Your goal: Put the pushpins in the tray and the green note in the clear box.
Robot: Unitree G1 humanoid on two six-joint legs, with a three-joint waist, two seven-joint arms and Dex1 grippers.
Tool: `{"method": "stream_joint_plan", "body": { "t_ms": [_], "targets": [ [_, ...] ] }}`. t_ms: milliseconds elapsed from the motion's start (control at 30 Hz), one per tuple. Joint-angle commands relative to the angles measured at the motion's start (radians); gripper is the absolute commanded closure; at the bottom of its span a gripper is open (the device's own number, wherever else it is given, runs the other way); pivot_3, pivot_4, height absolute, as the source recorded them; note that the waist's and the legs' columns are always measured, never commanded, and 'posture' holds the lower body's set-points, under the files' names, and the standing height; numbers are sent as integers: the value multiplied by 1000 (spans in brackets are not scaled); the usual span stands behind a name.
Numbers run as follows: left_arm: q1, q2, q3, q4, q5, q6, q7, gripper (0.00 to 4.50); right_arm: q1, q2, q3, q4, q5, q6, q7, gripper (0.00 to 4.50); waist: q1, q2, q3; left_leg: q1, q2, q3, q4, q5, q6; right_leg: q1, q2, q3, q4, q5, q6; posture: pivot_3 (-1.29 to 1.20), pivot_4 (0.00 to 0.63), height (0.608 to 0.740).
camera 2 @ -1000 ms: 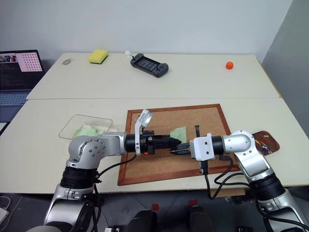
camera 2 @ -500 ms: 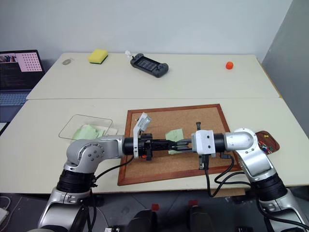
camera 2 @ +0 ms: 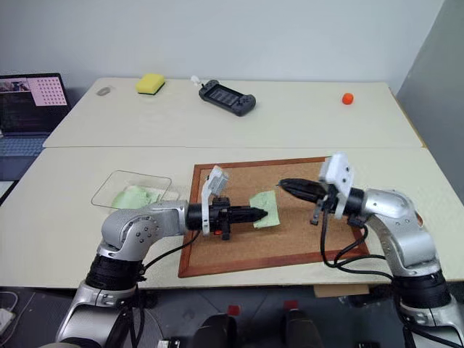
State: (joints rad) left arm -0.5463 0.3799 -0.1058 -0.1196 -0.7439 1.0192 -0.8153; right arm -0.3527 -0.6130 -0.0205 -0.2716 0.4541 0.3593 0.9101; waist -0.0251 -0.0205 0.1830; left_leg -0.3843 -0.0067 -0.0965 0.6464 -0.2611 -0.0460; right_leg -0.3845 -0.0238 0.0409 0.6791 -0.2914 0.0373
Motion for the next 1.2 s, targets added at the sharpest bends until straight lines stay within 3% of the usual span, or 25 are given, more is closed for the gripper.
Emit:
{"method": "stream_joint_plan", "body": {
  "t_ms": [33,200,367,633,933,1200],
  "targets": [
    [-43,-29,-30,-116,62,-147,4,4468,86,-2,-151,-45,9,72,-155,4500,2,0,0,-1,0,0,0,0,0,0,0,0,0,0,0,0,150,740],
    [-58,-52,-152,-114,231,-366,-20,4468,194,24,-302,-74,-27,171,-387,4500,4,1,0,0,-1,2,0,1,-2,-1,0,2,0,0,0,0,150,740],
    [-90,-53,-255,6,403,-599,-77,4468,255,52,-406,-73,-50,228,-532,4500,-2,1,0,1,-1,11,-1,0,0,-1,2,4,1,0,0,0,150,740],
    [-110,-105,-298,132,505,-754,-123,4468,273,57,-455,28,-66,250,-595,4500,-5,1,0,1,-1,13,-1,0,1,-1,3,5,1,0,0,0,150,740],
    [-78,-110,-294,118,535,-757,-129,4468,213,58,-449,204,-75,231,-599,4500,-6,1,-1,1,-1,13,-1,0,1,-1,3,5,1,0,0,0,150,740],
    [-66,-117,-276,86,523,-705,-112,4500,187,52,-434,258,-99,178,-599,2782,-6,2,-1,1,0,12,-1,0,1,-1,3,5,1,0,0,0,150,740]
  ]
}}
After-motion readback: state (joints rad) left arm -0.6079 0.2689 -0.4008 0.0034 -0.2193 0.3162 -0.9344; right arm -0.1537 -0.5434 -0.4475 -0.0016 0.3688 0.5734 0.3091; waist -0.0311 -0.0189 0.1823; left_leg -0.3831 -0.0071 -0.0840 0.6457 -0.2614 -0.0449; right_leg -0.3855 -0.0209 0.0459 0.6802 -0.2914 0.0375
